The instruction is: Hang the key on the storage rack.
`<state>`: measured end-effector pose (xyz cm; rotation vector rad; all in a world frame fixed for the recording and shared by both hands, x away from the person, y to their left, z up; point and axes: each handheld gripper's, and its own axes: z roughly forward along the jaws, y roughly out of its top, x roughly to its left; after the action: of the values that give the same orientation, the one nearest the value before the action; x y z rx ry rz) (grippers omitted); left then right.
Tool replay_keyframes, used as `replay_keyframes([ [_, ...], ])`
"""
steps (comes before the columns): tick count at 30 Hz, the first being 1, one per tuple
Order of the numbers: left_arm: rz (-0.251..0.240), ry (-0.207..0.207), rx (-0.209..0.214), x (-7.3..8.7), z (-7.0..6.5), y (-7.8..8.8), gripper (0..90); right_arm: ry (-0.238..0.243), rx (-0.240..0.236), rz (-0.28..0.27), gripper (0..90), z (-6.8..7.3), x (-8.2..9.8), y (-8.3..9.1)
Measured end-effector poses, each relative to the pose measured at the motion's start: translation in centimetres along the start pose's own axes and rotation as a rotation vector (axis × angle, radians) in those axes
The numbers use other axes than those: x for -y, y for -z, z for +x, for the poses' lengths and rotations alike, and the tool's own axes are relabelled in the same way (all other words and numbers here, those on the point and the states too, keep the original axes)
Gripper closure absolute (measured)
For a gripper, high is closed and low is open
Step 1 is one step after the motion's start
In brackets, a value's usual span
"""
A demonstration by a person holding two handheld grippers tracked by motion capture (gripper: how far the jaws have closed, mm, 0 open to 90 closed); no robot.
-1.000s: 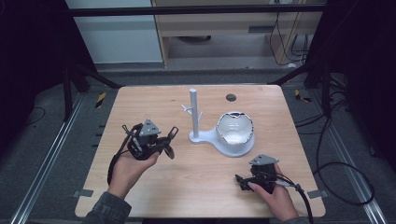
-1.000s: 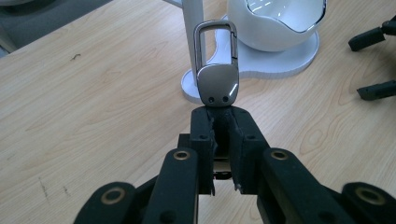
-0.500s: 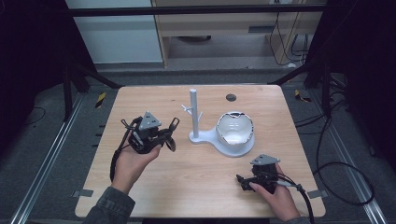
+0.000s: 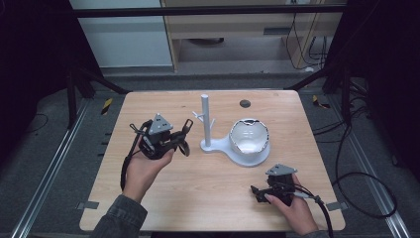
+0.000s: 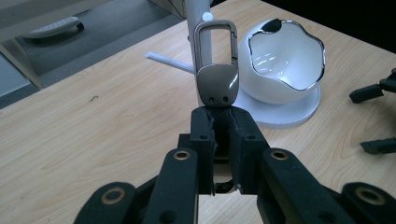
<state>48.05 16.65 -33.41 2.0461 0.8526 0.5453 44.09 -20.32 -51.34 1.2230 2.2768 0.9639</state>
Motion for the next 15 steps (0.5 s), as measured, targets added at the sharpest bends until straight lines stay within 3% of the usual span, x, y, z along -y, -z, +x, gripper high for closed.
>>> replay_keyframes([
  [15, -0.017, -0.004, -0.017, -1.3, 0.0, -0.9, 80.4, -0.005, -0.002, -0.001, 0.5, 0.0, 0.0, 0.0],
])
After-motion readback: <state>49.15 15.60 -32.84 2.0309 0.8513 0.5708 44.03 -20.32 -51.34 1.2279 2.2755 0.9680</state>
